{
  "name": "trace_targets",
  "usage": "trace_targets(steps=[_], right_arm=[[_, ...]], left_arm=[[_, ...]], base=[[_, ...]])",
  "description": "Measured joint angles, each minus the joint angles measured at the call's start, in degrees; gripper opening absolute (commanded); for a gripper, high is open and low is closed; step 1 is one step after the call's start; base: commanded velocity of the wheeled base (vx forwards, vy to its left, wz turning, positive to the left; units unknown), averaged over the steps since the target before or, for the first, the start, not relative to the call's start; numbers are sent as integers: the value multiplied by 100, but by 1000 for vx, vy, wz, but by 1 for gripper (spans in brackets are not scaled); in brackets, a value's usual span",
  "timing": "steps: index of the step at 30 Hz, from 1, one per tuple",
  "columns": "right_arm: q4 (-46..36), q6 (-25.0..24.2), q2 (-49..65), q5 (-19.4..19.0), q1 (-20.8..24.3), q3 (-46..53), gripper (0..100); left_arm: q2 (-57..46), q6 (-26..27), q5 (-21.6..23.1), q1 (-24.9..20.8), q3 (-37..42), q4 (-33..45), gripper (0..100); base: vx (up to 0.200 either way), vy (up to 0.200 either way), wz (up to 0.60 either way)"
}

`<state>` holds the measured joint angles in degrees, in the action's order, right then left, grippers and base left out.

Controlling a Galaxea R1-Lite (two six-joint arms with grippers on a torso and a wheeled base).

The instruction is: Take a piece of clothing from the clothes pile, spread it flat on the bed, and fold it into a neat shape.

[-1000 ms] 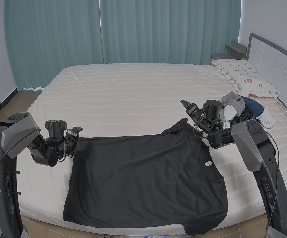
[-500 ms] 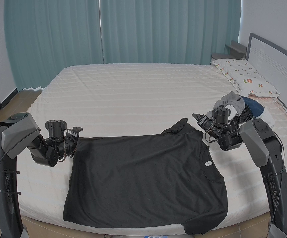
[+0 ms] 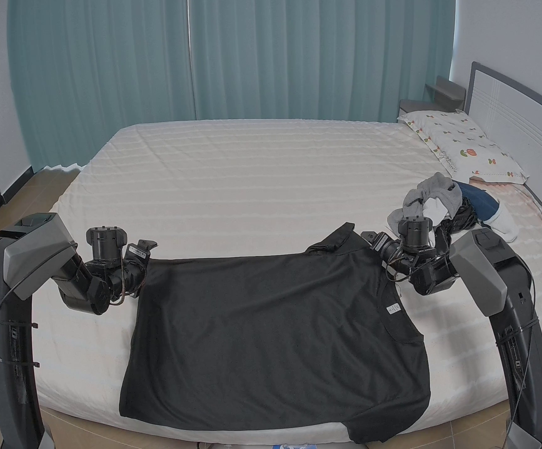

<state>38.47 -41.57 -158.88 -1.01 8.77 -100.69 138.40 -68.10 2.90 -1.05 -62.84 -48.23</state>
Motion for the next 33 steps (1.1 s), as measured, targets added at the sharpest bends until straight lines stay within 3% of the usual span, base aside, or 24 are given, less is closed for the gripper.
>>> trace_targets(steps=[19, 29, 30, 33], right_arm=[[39, -9, -138, 96, 0, -501, 0], [-65, 213, -344, 190, 11, -855, 0], [-79, 244, -358, 190, 10, -859, 100], [-93, 310, -400, 199, 2, -853, 100]], left_arm=[[9, 2, -1, 0, -11, 0, 100], [20, 11, -1, 0, -11, 2, 100], [20, 11, -1, 0, -11, 2, 100], [20, 9, 0, -5, -11, 4, 100]], base=[[0, 0, 0], [0, 0, 0], [0, 0, 0], [0, 0, 0]])
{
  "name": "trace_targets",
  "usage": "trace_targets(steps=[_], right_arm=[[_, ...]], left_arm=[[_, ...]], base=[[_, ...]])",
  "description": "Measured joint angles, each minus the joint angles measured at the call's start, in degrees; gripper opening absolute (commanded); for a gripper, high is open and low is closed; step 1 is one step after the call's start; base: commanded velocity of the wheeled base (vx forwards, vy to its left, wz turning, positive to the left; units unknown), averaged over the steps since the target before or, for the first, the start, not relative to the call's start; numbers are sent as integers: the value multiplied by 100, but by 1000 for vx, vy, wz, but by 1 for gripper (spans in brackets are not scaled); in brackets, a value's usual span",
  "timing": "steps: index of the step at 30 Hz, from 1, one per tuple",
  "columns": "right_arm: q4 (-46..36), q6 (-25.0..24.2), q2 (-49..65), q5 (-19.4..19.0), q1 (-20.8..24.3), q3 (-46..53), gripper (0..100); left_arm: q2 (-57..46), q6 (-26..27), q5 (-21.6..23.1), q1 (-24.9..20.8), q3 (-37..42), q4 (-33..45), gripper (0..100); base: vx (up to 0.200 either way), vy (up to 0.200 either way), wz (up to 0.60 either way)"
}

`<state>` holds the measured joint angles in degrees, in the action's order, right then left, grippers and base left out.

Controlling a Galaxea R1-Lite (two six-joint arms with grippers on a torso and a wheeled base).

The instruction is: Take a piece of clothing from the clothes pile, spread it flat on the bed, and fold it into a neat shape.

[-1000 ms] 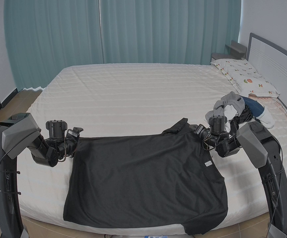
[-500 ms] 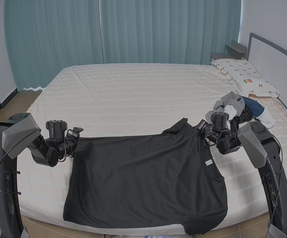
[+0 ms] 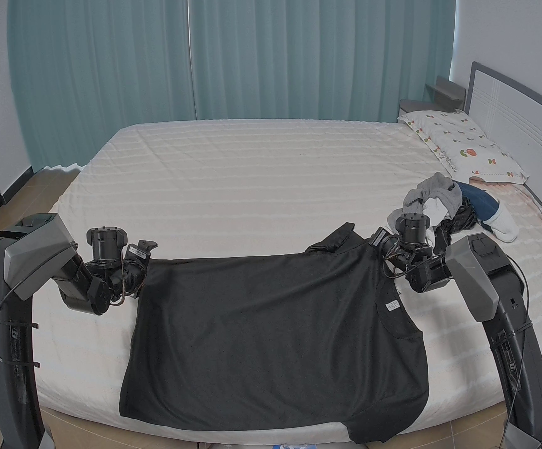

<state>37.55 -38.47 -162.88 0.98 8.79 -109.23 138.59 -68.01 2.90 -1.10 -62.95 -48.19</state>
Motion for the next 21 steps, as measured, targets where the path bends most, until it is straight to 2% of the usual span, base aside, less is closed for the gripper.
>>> trace_targets(steps=[10, 15, 21], right_arm=[[145, 35, 307, -49, -52, 739, 100], [367, 49, 750, -127, -151, 1662, 100], [819, 60, 1313, -432, -308, 3040, 100]], left_arm=[[0, 0, 0, 2, -5, 2, 100], [0, 0, 0, 2, -5, 2, 100], [0, 13, 0, 2, -6, 7, 100]], base=[[0, 0, 0], [0, 0, 0], [0, 0, 0]])
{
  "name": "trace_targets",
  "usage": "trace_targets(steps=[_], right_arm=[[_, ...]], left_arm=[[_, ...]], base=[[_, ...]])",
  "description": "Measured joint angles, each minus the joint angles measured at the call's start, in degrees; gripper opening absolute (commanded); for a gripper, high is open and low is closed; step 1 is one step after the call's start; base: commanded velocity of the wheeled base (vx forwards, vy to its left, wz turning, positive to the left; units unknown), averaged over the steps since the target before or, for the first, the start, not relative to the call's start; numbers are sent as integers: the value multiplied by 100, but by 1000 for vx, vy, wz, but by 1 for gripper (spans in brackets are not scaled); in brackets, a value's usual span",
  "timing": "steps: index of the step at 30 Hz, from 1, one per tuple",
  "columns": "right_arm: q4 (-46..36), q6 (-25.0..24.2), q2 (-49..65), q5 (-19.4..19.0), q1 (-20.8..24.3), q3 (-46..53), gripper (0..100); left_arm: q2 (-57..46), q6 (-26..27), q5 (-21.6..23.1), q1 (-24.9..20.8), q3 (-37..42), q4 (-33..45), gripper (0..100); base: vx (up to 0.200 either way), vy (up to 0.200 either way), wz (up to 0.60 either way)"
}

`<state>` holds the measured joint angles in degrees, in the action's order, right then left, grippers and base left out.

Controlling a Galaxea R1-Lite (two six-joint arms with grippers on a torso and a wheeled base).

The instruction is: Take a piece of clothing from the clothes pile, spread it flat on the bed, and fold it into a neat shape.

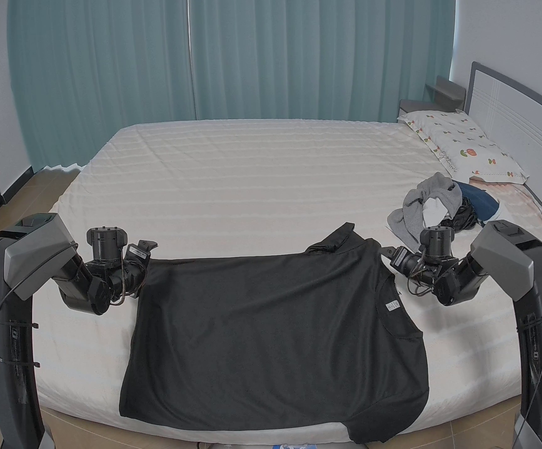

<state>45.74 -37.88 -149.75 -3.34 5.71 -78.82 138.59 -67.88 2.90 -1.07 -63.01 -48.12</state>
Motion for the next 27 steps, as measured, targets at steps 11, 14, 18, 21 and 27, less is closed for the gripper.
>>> trace_targets(steps=[11, 14, 18, 21, 27], right_arm=[[834, -104, 1075, -613, -116, 2748, 100], [1328, -272, 1220, -928, -119, 3142, 100], [1493, -373, 1231, -1126, -157, 3388, 100], [1532, -356, 1168, -1179, -155, 3460, 100], [1543, -343, 1091, -1204, -135, 3482, 100]], left_arm=[[0, 33, 5, 2, 9, 0, 100], [0, 44, 24, 2, 12, 0, 100], [0, 63, 55, -2, -11, 9, 100], [0, 66, 62, -2, -21, 13, 100], [0, 68, 65, -9, -7, 9, 100]], base=[[0, 0, 0], [0, 0, 0], [0, 0, 0], [0, 0, 0], [0, 0, 0]])
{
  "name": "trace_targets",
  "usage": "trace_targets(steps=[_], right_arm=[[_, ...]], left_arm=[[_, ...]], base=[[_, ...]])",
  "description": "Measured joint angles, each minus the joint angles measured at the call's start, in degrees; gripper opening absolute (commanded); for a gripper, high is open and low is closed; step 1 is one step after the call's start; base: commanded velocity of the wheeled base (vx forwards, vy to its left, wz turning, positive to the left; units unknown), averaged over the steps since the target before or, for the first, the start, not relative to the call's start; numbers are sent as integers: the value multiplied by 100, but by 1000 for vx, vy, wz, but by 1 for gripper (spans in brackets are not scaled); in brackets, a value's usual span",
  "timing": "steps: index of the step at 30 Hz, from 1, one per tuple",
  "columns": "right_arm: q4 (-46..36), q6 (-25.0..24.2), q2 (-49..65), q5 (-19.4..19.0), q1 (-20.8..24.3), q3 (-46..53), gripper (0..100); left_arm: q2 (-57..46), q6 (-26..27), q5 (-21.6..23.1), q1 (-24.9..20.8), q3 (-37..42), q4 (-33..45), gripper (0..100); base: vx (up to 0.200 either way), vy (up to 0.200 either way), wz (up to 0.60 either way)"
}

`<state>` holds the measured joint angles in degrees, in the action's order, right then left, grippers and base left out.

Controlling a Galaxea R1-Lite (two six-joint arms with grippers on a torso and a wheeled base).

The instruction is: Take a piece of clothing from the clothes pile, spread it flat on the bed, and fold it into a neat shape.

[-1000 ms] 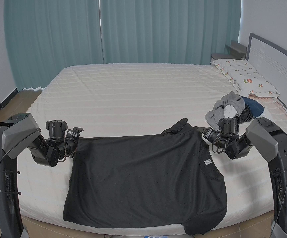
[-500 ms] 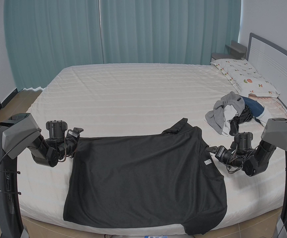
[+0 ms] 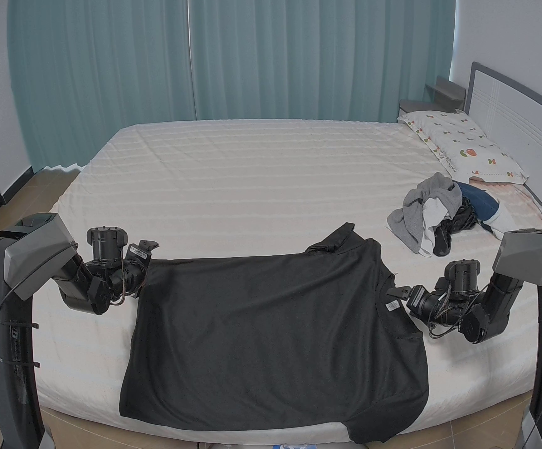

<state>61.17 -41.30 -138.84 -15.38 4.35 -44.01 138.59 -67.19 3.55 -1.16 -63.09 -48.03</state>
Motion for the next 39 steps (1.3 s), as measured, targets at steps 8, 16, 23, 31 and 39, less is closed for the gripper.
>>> trace_targets(steps=[8, 16, 23, 31, 39], right_arm=[[-38, 2, -88, -40, 11, -80, 0], [-74, 46, -96, -13, -61, -17, 0], [-72, 104, -55, 20, -163, 118, 0], [-61, 422, 24, 30, -310, 305, 0], [-71, 660, 193, 30, -408, 529, 0]], left_arm=[[0, 0, -2, 1, -2, -2, 100], [0, 0, -2, 1, -2, -2, 100], [0, 6, -2, 1, -2, -2, 100], [0, 9, -2, 1, -2, -2, 100], [0, 6, -2, 1, 7, -2, 100]], base=[[0, 0, 0], [0, 0, 0], [0, 0, 0], [0, 0, 0], [0, 0, 0]])
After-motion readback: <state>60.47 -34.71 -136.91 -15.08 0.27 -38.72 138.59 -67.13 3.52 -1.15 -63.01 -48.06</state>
